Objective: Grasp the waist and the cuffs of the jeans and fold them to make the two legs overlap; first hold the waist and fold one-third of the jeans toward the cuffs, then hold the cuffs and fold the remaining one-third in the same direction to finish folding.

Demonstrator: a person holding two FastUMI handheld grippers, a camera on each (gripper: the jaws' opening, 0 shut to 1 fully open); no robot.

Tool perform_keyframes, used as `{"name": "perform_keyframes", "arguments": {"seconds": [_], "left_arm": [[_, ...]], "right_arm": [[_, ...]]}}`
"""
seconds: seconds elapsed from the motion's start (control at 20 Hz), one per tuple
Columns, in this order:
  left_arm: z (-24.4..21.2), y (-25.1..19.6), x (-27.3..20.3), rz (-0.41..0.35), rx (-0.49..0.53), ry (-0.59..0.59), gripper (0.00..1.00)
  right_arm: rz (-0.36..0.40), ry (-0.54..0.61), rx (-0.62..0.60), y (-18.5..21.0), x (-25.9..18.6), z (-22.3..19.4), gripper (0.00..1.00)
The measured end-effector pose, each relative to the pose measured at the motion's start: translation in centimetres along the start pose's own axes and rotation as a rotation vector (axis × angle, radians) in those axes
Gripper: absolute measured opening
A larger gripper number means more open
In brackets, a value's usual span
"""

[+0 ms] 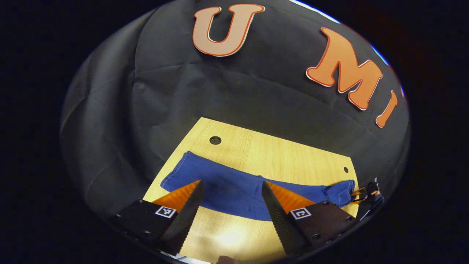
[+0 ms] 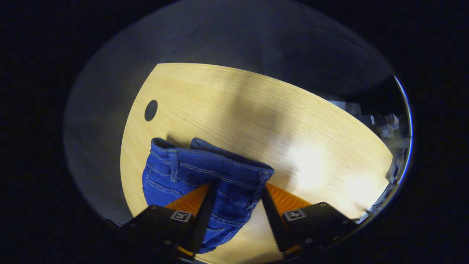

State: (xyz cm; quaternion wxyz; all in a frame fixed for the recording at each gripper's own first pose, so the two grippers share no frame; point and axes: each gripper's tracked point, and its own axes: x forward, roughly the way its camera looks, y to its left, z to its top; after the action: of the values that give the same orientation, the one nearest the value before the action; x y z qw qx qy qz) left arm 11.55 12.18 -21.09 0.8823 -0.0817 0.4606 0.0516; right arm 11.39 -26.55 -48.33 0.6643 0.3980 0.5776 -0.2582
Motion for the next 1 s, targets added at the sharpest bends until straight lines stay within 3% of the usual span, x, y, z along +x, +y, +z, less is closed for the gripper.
{"name": "perform_keyframes", "arguments": {"seconds": [0.1, 0.2, 0.25, 0.45, 1.0], "left_arm": [[-0.4, -0.2, -0.4, 0.014, 0.005, -0.009, 0.97], [-0.5, -0.9, -1.4, 0.008, 0.002, -0.048, 0.97], [-0.5, -0.9, -1.9, 0.01, 0.003, -0.069, 0.97], [-0.8, -2.6, -2.6, -0.012, -0.027, -0.098, 1.0], [-3.1, -3.3, -6.4, 0.017, -0.032, -0.155, 0.97]], "right_arm": [[0.019, -0.003, 0.023, 0.3, -0.1, -0.1, 0.36], [0.038, 0.004, 0.032, 0.1, 0.1, -0.1, 0.35], [0.054, 0.01, 0.023, 0.5, -1.7, 0.1, 0.22], [0.126, -0.033, -0.028, 1.5, -3.3, 0.0, 0.21], [0.374, -0.146, -0.189, 7.8, -12.1, -2.7, 0.2]]}}
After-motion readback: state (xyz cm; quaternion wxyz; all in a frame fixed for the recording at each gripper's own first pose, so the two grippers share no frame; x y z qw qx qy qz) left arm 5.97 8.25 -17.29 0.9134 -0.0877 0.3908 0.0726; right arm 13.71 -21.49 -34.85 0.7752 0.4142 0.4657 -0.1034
